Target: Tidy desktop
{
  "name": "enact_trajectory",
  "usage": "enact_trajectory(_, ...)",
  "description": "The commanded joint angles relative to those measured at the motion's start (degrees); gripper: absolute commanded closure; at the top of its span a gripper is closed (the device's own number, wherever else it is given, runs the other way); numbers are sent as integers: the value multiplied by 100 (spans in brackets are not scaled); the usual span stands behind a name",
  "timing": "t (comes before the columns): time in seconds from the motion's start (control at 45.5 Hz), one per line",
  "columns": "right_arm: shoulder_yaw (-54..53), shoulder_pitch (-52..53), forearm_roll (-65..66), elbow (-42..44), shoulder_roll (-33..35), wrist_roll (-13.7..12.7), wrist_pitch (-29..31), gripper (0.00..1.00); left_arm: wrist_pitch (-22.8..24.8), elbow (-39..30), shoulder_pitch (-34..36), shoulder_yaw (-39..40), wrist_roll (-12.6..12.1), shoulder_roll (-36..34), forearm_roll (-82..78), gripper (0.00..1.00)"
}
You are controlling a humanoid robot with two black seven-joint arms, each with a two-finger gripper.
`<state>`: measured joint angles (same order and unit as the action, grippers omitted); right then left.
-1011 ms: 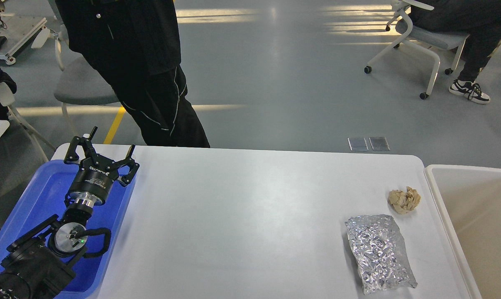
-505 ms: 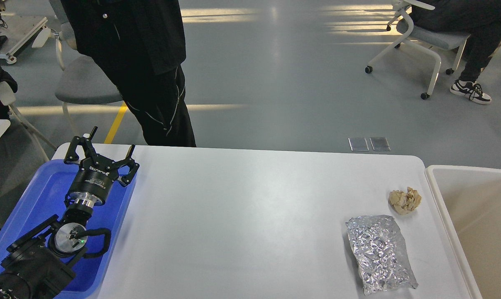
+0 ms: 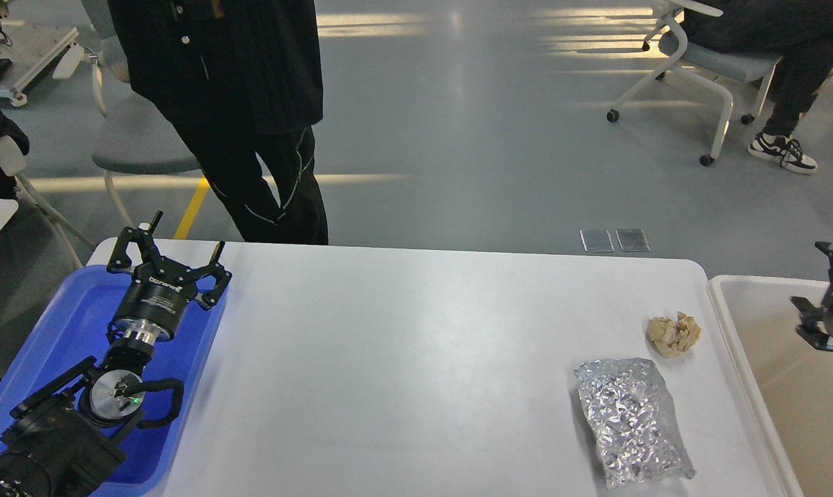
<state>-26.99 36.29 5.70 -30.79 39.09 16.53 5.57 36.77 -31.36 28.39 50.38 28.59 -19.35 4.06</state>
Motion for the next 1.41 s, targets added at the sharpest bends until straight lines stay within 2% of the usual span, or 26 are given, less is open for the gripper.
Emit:
enact_trajectory(0.0, -2501, -736, 1608, -1438, -287, 448, -108, 0, 6, -1, 0, -1, 7, 1, -2, 0)
enact_trajectory(0.132, -3698, -1307, 2233, -2035, -894, 545, -152, 0, 6, -1, 0, -1, -2, 1, -2, 0)
enact_trajectory(0.198, -4050, -1519, 2417, -2404, -1175, 553, -152, 0, 6, -1, 0, -1, -2, 1, -2, 0)
enact_trajectory(0.286, -4323, -1581, 2418, -2493, -1492, 571, -144, 0, 6, -1, 0, -1, -2, 1, -2, 0)
enact_trajectory(0.549, -4147, -1642, 2286, -2309, -1668, 562, -12, 0, 6, -1, 0, -1, -2, 10, -2, 0)
enact_trajectory(0.813, -4191, -1704, 1777, -2309, -2248, 562, -12, 0, 6, -1, 0, -1, -2, 1, -2, 0)
enact_trajectory(1.385, -4226, -1897, 1776, -2239, -2195, 571, -126, 0, 6, -1, 0, -1, -2, 1, -2, 0)
